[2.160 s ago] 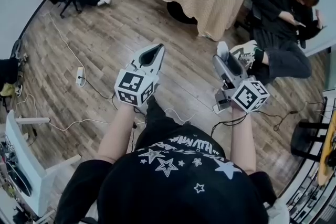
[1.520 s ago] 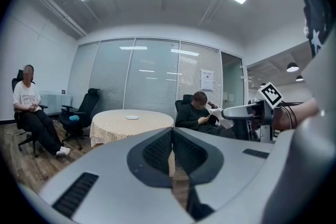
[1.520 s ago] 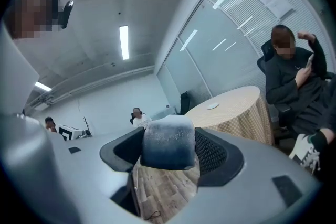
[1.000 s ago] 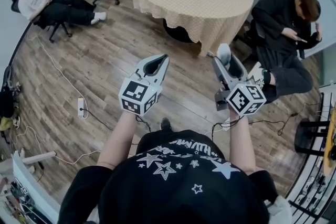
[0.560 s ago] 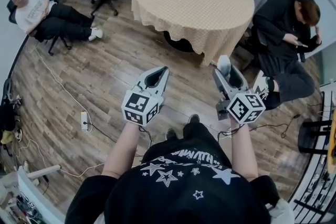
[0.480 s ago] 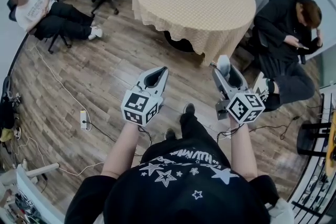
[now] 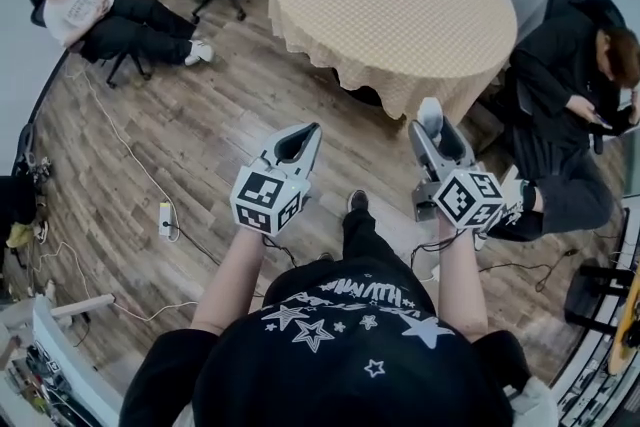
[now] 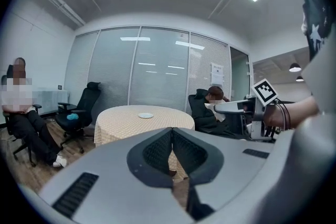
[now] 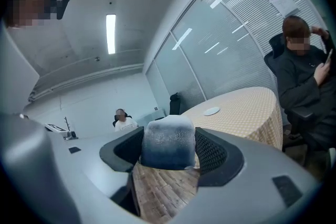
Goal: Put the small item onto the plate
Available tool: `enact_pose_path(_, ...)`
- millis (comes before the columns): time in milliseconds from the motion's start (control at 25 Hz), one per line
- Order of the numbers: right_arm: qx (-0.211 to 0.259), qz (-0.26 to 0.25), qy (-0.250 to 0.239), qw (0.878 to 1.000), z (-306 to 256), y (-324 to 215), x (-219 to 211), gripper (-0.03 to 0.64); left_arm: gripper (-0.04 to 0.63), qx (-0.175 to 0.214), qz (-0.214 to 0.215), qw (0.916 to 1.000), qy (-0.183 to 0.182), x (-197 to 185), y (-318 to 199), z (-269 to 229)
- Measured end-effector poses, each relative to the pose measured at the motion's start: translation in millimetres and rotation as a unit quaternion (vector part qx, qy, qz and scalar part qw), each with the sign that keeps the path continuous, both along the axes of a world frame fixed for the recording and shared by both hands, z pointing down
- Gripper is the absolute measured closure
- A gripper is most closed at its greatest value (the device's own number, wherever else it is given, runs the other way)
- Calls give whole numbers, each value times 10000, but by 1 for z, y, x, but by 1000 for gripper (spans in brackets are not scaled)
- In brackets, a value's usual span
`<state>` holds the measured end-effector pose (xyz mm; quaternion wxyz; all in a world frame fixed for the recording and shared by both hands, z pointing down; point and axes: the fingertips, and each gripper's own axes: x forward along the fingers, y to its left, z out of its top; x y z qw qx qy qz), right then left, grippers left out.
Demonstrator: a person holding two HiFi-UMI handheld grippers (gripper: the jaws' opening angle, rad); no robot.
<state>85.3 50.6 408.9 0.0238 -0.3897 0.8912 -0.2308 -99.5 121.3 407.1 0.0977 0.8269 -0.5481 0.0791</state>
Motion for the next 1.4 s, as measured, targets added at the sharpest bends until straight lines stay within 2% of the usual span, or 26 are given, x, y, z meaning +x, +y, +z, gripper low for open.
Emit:
enact_pose_path(720, -360, -139, -138, 9992, 22, -133, 30, 308, 586, -191, 116, 9996, -174, 41, -138, 1)
enact_pose_path(1000, -436, -449, -27, 9980, 33, -164, 26, 308, 586, -322, 102, 9994, -96, 47, -172, 10)
enact_pose_path(1400, -674, -387, 67, 9970, 48, -210, -1, 308, 586, -447, 90, 9990, 23, 10, -221, 22)
